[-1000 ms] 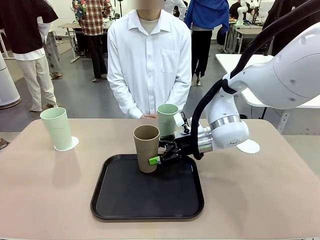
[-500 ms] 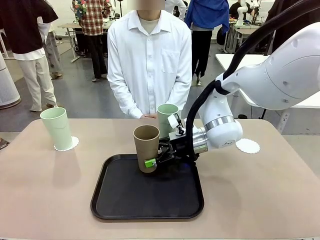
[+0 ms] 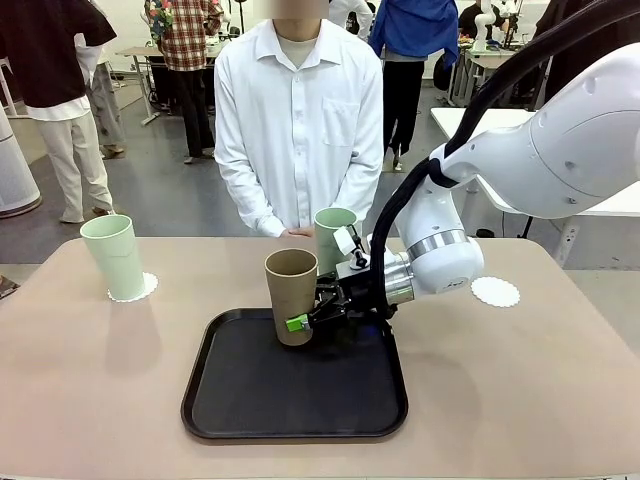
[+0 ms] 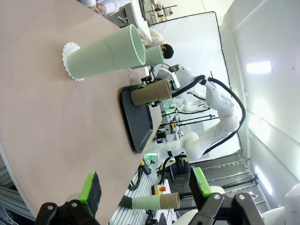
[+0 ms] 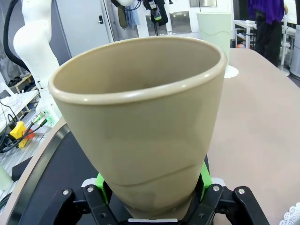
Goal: Place coasters on the table and set cups on them.
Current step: Take one Reusable plastic cup from the Flat Tray and place it on a coaster set by the human.
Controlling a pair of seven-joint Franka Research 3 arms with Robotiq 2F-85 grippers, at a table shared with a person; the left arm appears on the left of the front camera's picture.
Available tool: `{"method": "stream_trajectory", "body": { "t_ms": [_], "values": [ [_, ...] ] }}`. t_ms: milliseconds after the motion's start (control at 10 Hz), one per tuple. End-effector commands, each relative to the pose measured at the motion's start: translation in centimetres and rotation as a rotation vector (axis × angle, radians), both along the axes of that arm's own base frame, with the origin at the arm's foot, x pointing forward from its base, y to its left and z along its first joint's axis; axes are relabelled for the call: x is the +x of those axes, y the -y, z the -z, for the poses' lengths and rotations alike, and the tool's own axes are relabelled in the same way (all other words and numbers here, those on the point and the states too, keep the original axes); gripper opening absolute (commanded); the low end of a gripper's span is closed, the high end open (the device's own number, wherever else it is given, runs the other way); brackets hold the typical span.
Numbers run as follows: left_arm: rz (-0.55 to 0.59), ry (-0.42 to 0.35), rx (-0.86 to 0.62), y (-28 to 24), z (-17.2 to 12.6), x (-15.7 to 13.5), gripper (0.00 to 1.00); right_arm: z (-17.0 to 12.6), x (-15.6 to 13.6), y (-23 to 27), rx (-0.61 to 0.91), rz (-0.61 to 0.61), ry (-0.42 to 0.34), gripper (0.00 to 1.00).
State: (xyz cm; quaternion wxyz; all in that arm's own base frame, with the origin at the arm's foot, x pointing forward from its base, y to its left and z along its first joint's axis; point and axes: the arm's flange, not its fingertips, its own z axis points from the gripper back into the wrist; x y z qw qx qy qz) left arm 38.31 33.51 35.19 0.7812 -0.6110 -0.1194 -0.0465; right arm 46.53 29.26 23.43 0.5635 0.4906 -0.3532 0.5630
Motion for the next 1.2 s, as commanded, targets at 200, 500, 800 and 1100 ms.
{"method": "stream_trajectory", "body": {
  "t_ms": [200,500,800,1100],
  "values": [
    [-0.006,-0.008,0.009,-0.1,-0.2,-0.1,1.0,-0.7,-0.9,-0.2,-0.087,0.03,-0.038,0.0],
    [-0.006,-0.008,0.009,-0.1,-0.2,-0.1,1.0,-9.1,-4.3,1.1,-0.102,0.087,-0.106,0.0],
    [-0.006,-0.008,0.009,-0.1,-0.2,-0.1,1.0,-18.5,-6.2,4.0,-0.085,0.178,-0.049,0.0],
    [-0.006,-0.008,0.009,-0.1,-0.2,-0.1,1.0,-24.3,-7.8,5.4,-0.086,0.246,0.016,0.0]
  ]
}}
